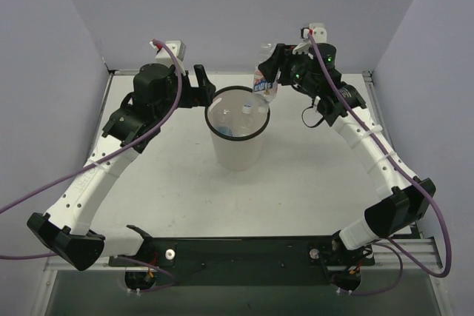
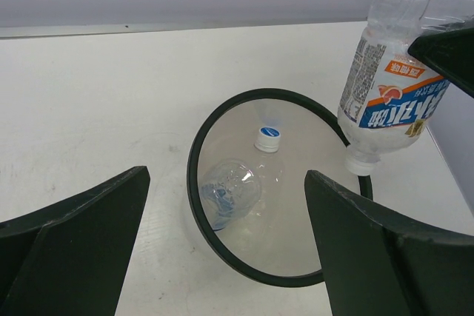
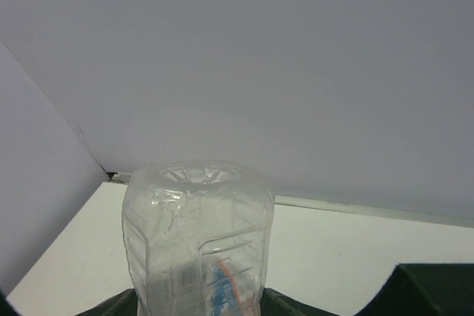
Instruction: Put the plastic bottles in the bin
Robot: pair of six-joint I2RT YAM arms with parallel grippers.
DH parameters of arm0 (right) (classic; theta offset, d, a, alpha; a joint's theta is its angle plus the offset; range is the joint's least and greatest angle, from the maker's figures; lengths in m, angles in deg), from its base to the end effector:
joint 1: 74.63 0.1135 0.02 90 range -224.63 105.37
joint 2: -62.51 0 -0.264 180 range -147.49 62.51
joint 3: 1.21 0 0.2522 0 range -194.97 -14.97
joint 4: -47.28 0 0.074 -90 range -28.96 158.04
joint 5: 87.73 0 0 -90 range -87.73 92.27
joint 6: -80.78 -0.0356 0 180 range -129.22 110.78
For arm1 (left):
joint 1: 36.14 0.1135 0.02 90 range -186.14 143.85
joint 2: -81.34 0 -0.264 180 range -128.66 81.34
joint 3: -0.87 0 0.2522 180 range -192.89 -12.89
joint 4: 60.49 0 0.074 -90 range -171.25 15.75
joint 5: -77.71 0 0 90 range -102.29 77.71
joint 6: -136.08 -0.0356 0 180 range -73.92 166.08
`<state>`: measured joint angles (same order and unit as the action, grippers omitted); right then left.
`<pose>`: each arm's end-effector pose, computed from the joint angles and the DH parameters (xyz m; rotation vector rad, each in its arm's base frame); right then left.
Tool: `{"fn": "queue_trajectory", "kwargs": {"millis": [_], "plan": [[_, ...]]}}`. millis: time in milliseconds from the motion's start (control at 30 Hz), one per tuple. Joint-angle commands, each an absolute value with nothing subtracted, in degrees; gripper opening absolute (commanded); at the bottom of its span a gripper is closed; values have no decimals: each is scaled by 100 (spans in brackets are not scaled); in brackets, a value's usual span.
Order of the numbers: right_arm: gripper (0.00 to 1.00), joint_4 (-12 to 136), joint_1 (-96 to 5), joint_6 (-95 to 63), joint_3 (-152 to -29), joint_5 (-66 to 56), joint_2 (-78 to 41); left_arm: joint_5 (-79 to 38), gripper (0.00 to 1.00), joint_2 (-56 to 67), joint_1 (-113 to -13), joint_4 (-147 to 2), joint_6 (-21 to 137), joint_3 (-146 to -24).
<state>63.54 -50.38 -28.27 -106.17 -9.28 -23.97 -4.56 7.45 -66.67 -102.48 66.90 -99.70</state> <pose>0.3178 0.1510 0.4612 -0.2365 1.5637 0.7511 0.2415 -0.1368 0.4515 0.0620 1.8642 -0.5024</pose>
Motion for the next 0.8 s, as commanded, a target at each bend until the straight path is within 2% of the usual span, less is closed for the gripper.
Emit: {"fn": "queue_trajectory", "kwargs": {"millis": [0,467,533,567,600,767], "plan": [[46,6385,-4801,-2338,-10595,-635,-2248,-412,98,786,-6629,-10141,6797,-10069],[51,5744,-4132,-1634,-9601,-108,-2362,-403,97,856,-6629,-10159,6806,-10052],[56,5691,-4097,-1634,-9540,-81,-2345,-403,97,856,-6629,-10159,6797,-10078],[62,5682,-4053,-1643,-9496,-2,-2319,-403,97,856,-6629,-10176,6788,-10087],[74,5691,-4027,-1643,-9495,50,-2310,-394,97,848,-6629,-10185,6788,-10087],[90,5822,-3930,-1634,-9601,121,-2178,-385,97,830,-6629,-10168,6744,-10148]]}}
